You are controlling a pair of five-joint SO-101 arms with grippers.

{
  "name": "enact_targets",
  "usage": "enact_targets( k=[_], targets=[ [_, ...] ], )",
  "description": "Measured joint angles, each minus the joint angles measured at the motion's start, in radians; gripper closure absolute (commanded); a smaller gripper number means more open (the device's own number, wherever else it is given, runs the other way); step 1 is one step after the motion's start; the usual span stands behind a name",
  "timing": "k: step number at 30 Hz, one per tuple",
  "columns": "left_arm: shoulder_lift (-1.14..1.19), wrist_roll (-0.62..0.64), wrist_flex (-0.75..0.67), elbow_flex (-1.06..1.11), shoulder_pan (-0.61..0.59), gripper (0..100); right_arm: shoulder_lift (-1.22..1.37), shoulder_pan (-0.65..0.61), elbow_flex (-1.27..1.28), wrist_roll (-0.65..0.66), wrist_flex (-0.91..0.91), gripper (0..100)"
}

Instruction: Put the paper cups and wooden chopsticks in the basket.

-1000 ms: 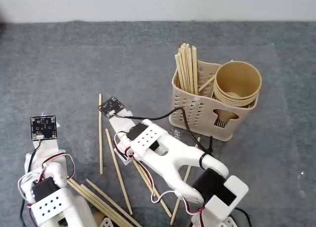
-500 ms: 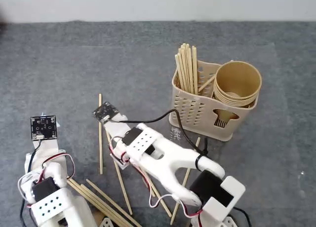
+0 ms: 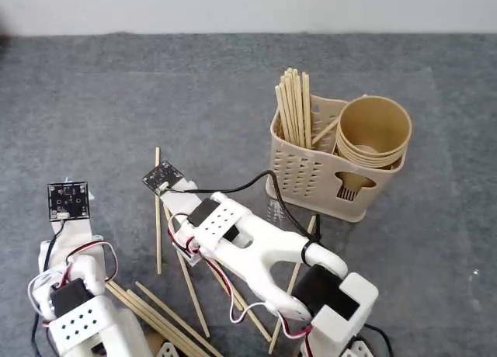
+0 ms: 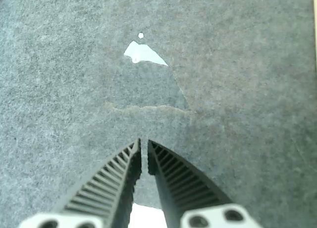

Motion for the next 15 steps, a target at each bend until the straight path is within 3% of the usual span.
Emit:
enact_targets(
  k=[7,15],
  targets=[
    [0.000,0.000,0.000,0.000,0.000,97,-0.041,0.011,-0.025,0.006,0.124,99.1],
    [0.000,0.000,0.000,0.000,0.000,97,-0.299,0.074,-0.189,0.034,0.376,99.1]
  ],
)
